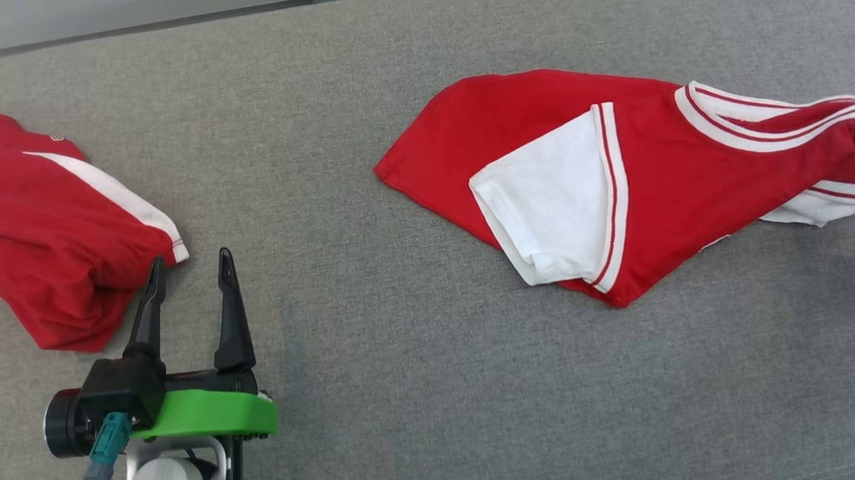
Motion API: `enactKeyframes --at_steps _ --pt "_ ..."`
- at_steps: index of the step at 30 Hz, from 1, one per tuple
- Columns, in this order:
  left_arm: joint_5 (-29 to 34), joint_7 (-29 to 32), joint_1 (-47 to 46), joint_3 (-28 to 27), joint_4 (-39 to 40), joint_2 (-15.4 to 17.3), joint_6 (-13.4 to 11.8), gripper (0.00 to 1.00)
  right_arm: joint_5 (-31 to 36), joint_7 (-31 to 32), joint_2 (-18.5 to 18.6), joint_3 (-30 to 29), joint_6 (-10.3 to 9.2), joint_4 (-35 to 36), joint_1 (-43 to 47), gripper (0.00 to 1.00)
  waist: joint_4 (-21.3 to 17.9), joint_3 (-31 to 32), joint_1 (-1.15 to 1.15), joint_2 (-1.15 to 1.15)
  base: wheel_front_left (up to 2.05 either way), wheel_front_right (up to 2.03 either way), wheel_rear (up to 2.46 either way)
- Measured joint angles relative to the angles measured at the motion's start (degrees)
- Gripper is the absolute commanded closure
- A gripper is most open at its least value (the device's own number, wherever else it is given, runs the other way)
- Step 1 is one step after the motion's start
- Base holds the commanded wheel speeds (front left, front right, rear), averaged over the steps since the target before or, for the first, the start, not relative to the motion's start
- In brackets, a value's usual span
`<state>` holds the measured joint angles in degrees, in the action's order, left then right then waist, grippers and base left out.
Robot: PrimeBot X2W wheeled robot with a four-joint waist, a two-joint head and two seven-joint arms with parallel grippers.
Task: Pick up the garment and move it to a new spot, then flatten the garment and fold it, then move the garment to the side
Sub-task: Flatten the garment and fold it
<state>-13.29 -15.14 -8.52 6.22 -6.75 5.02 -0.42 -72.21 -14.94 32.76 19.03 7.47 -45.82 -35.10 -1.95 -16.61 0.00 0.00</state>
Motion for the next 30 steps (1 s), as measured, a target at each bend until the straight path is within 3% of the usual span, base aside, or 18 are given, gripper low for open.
enactKeyframes --at_steps 4,9,18,24,30 --pt "-0.16 0.0 0.84 -0.37 -0.23 -0.24 -0.01 0.0 9.76 -0.07 -1.63 -6.57 0.01 4.58 -0.15 0.0 -0.14 2.19 0.0 0.0 0.0 0.0 0.0" --pt "-0.3 0.0 2.93 -0.79 -0.49 -0.57 -0.02 0.0 20.94 -0.12 -7.76 -13.39 0.01 16.89 5.76 0.0 -0.55 5.62 0.0 0.0 0.0 0.0 0.0" --pt "-0.78 -0.01 5.91 -0.94 0.19 -1.16 -0.11 0.0 33.21 -0.12 -17.33 -10.7 0.01 30.47 19.07 0.0 -0.86 11.29 0.0 0.0 0.0 0.0 0.0" --pt "-1.24 -0.01 7.86 -1.4 0.57 -1.54 -0.33 0.0 39.49 -0.12 -21.53 -10.83 0.01 32.78 26.22 0.0 -0.22 13.89 0.0 0.0 0.0 0.0 0.0" --pt "-1.34 -0.01 8.76 -1.41 0.63 -1.76 -0.33 0.0 44.31 -0.11 -22.72 -10.81 0.01 31.95 27.84 0.0 0.5 15.13 0.0 0.0 0.0 0.0 0.0"
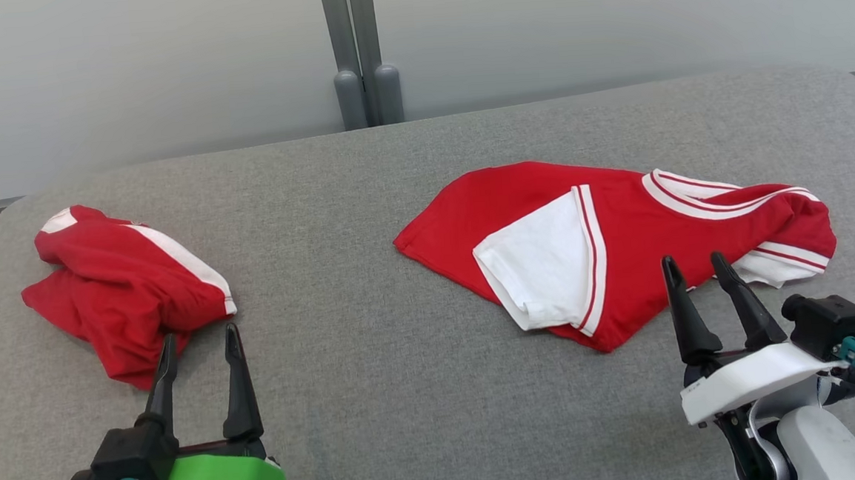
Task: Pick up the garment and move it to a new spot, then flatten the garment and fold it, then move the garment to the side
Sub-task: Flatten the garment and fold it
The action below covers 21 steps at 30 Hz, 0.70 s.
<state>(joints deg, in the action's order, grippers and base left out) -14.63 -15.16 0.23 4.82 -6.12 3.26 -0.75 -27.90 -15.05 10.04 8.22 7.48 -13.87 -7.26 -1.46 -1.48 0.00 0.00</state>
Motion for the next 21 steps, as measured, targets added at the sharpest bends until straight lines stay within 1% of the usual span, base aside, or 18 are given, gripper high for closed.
enactKeyframes --at_steps 4,7,11,14,17,21 --pt "-0.04 0.0 0.12 0.0 0.16 -0.07 -0.02 0.0 1.4 0.0 0.13 0.94 0.0 -2.12 -0.58 0.0 0.28 0.02 0.0 0.0 0.0 0.0 0.0" --pt "-0.21 0.01 0.07 -0.08 0.29 -0.12 -0.02 0.0 2.1 0.63 0.82 2.89 0.0 -4.47 -3.48 0.0 0.34 -0.6 0.0 0.0 0.0 0.0 0.0" --pt "-0.27 0.01 -0.52 0.22 0.4 -0.19 -0.02 0.0 2.46 4.33 2.34 4.79 0.0 -8.9 -10.39 0.0 0.49 -1.97 0.0 0.0 0.0 0.0 0.0" --pt "-0.3 0.01 -1.65 0.48 0.34 -0.25 0.01 0.0 1.13 7.78 3.01 6.06 0.0 -13.01 -15.12 0.0 0.98 -3.13 0.0 0.0 0.0 0.0 0.0" --pt "-0.54 0.01 -2.38 0.87 0.18 -0.29 0.03 0.0 0.04 11.22 4.11 7.65 0.0 -17.06 -19.89 0.0 1.85 -4.29 0.0 0.0 0.0 0.0 0.0" --pt "-0.89 0.01 -3.82 1.29 -0.1 -0.33 0.05 0.0 -0.49 15.91 5.35 8.34 0.0 -23.65 -26.41 0.0 3.35 -6.03 0.0 0.0 0.0 0.0 0.0"
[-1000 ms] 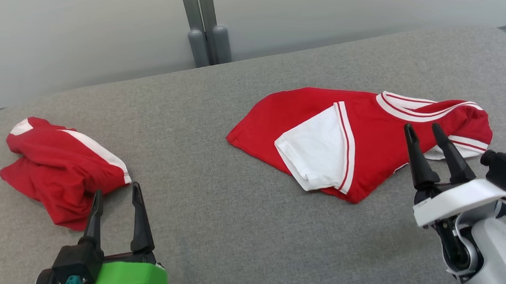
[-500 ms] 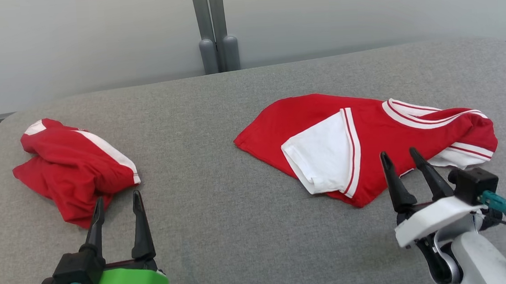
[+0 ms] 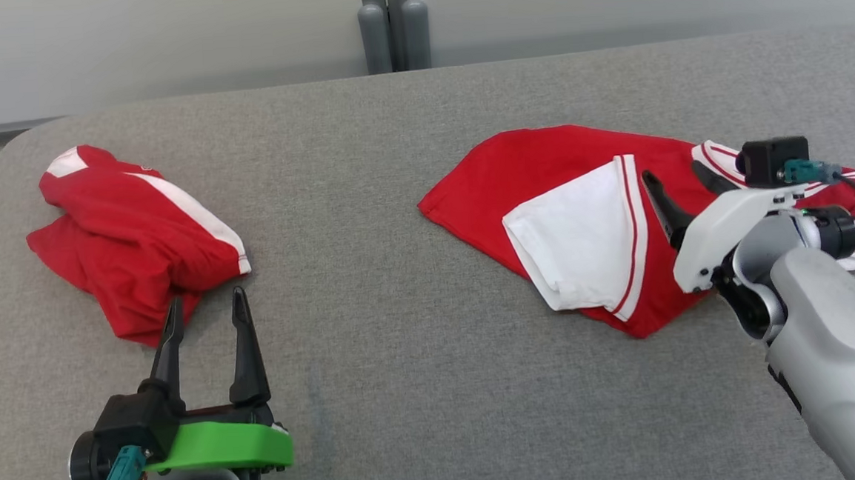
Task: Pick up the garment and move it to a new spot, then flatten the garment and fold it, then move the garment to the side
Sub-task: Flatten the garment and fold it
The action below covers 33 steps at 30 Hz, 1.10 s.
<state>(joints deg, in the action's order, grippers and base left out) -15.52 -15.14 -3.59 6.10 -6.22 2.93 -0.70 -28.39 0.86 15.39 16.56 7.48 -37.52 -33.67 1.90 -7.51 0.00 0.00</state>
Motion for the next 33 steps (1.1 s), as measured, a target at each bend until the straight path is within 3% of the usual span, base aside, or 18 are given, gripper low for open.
enactKeyframes --at_steps 8,14,15,16,17,26,33 --pt "-1.22 0.0 -2.71 1.21 -0.37 -0.03 -0.11 0.0 -0.3 7.24 0.37 0.15 0.0 -13.01 -11.52 0.0 3.64 -3.77 0.0 0.0 0.0 0.0 0.0" --pt "-1.94 0.0 -3.31 1.71 -0.65 -0.05 -0.58 0.0 -0.64 11.58 -0.54 0.91 0.0 -20.37 -14.63 0.0 6.35 -5.61 0.0 0.0 0.0 0.0 0.0" --pt "-1.99 0.0 -3.31 1.71 -0.66 -0.04 -0.59 0.0 -0.64 11.57 -0.67 0.99 0.0 -21.05 -14.95 0.09 6.7 -5.82 0.0 0.0 0.0 0.0 0.0" --pt "-2.01 0.0 -3.31 1.75 -0.71 -0.05 -0.67 0.0 -0.64 11.37 -0.69 1.14 0.0 -21.71 -15.19 0.42 7.01 -6.0 0.0 0.0 0.0 0.0 0.0" --pt "-2.01 0.0 -3.31 1.76 -0.76 -0.04 -0.78 0.0 -0.64 11.11 -0.67 1.29 0.0 -22.09 -15.26 1.0 7.22 -6.09 0.0 0.0 0.0 0.0 0.0" --pt "-1.83 0.0 -3.19 1.34 -1.02 -0.05 -0.88 0.0 1.11 3.12 -0.55 0.2 0.0 -26.38 -16.83 1.0 6.95 -5.04 0.0 0.0 0.0 0.0 0.0" --pt "-1.56 0.0 -2.26 0.99 -1.42 -0.05 -0.86 0.0 0.76 1.56 -1.59 0.26 0.0 -25.92 -16.75 1.0 5.76 -3.19 0.0 0.0 0.0 0.0 0.0"
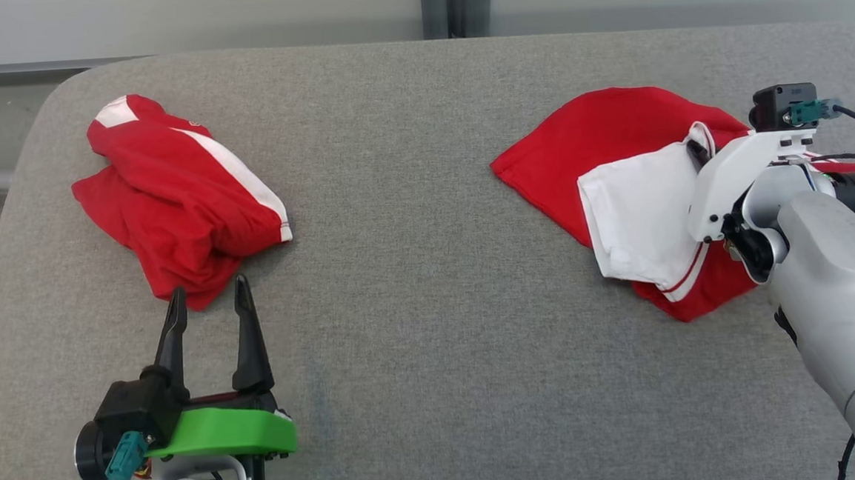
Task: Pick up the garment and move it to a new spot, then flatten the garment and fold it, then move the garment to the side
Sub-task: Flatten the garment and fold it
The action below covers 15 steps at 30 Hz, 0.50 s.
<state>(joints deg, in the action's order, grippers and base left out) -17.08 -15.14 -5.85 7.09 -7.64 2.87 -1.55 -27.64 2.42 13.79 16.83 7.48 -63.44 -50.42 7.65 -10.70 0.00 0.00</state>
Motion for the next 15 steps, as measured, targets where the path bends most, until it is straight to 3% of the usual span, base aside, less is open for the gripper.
enactKeyframes --at_steps 7,15 --pt "0.09 0.0 0.23 -0.07 0.15 -0.01 0.08 0.0 -1.54 -2.89 0.76 0.41 0.0 5.08 0.14 1.0 -1.28 0.63 0.0 0.0 0.0 0.0 0.0" --pt "0.01 0.0 -0.4 0.71 0.15 -0.02 0.3 0.0 -5.13 0.3 3.34 -1.47 0.0 6.83 -2.13 1.0 -0.59 -1.58 0.0 0.0 0.0 0.0 0.0"
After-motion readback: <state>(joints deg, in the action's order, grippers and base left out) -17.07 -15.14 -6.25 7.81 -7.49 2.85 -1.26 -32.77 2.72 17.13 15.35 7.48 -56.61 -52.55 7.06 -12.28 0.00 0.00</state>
